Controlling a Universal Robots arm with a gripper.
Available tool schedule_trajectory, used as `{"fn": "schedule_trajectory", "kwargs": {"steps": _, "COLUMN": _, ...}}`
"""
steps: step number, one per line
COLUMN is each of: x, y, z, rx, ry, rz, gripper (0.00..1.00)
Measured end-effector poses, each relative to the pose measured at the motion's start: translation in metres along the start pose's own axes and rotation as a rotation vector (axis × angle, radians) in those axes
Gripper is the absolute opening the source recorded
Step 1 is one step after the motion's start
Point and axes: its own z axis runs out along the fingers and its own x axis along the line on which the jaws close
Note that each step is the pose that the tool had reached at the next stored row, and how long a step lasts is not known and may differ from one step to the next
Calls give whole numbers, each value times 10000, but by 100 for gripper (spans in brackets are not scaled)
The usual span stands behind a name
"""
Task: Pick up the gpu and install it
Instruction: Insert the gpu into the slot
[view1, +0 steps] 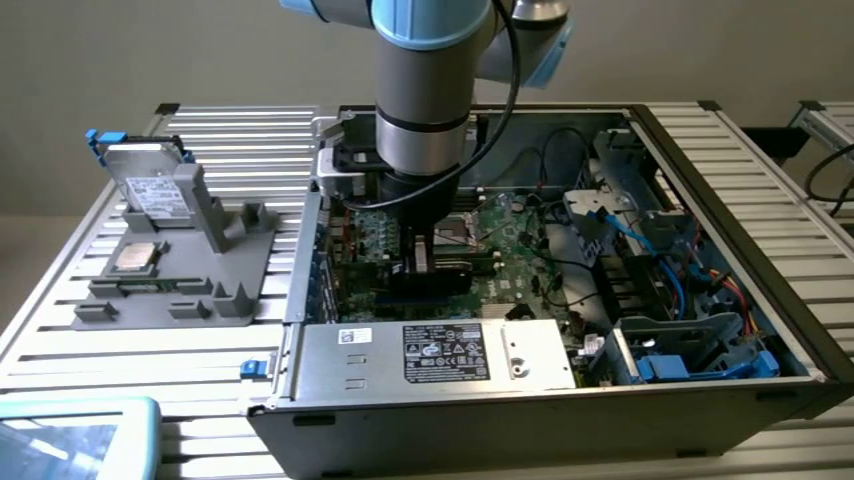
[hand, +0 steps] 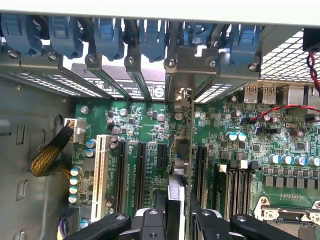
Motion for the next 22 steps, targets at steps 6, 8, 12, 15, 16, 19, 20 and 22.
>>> {"fn": "schedule_trajectory", "kwargs": {"steps": 6, "x": 0, "y": -7, "z": 1, "rx": 1, "ry": 0, "rz": -1, "gripper": 27}}
{"fn": "schedule_trajectory", "kwargs": {"steps": 8, "x": 0, "y": -9, "z": 1, "rx": 1, "ry": 2, "rz": -1, "gripper": 27}}
{"fn": "schedule_trajectory", "kwargs": {"steps": 12, "x": 0, "y": -10, "z": 7, "rx": 3, "ry": 1, "rz": -2, "gripper": 27}}
{"fn": "schedule_trajectory", "kwargs": {"steps": 15, "x": 0, "y": -10, "z": 10, "rx": 4, "ry": -20, "rz": -3, "gripper": 27}}
{"fn": "schedule_trajectory", "kwargs": {"steps": 16, "x": 0, "y": -10, "z": 10, "rx": 3, "ry": -25, "rz": -3, "gripper": 27}}
{"fn": "schedule_trajectory", "kwargs": {"steps": 19, "x": 0, "y": -10, "z": 11, "rx": 4, "ry": -39, "rz": -3, "gripper": 27}}
{"fn": "schedule_trajectory", "kwargs": {"steps": 20, "x": 0, "y": -10, "z": 11, "rx": 4, "ry": -42, "rz": -3, "gripper": 27}}
{"fn": "schedule_trajectory", "kwargs": {"steps": 22, "x": 0, "y": -10, "z": 12, "rx": 4, "ry": -44, "rz": -3, "gripper": 27}}
